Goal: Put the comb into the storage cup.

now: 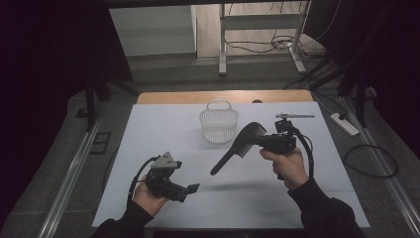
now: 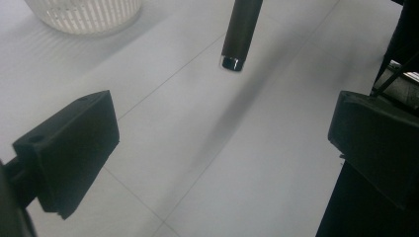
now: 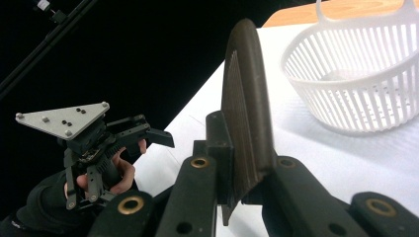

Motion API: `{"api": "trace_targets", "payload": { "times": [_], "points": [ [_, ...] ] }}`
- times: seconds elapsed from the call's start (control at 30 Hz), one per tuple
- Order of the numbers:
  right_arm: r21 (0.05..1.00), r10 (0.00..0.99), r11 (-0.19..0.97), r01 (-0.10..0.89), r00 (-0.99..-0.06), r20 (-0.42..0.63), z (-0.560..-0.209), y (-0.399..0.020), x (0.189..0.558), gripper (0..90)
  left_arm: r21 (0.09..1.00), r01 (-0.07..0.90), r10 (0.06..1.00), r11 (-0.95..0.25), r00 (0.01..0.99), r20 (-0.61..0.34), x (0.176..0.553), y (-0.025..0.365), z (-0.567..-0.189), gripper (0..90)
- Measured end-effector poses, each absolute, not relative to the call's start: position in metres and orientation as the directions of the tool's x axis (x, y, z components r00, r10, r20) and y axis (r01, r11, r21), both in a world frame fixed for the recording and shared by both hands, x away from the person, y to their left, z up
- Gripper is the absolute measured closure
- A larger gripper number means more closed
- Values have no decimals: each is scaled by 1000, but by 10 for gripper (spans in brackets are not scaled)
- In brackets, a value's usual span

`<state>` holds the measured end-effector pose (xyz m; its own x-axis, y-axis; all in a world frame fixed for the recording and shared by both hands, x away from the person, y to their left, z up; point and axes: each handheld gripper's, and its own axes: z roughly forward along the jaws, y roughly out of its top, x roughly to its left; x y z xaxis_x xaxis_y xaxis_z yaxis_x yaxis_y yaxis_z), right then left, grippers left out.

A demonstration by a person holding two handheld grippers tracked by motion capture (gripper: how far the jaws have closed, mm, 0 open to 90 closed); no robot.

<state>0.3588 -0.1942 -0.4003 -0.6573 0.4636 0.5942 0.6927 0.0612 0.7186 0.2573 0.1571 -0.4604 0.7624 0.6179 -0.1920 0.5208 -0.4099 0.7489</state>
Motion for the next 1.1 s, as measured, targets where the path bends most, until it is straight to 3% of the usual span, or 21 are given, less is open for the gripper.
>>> {"api": "trace_targets", "payload": {
  "times": [1.1],
  "points": [
    [747, 505, 29, 664, -655, 563, -390, -202, 367, 858, 744, 560, 685, -363, 702, -194, 228, 201, -463, 0]
  ]
}}
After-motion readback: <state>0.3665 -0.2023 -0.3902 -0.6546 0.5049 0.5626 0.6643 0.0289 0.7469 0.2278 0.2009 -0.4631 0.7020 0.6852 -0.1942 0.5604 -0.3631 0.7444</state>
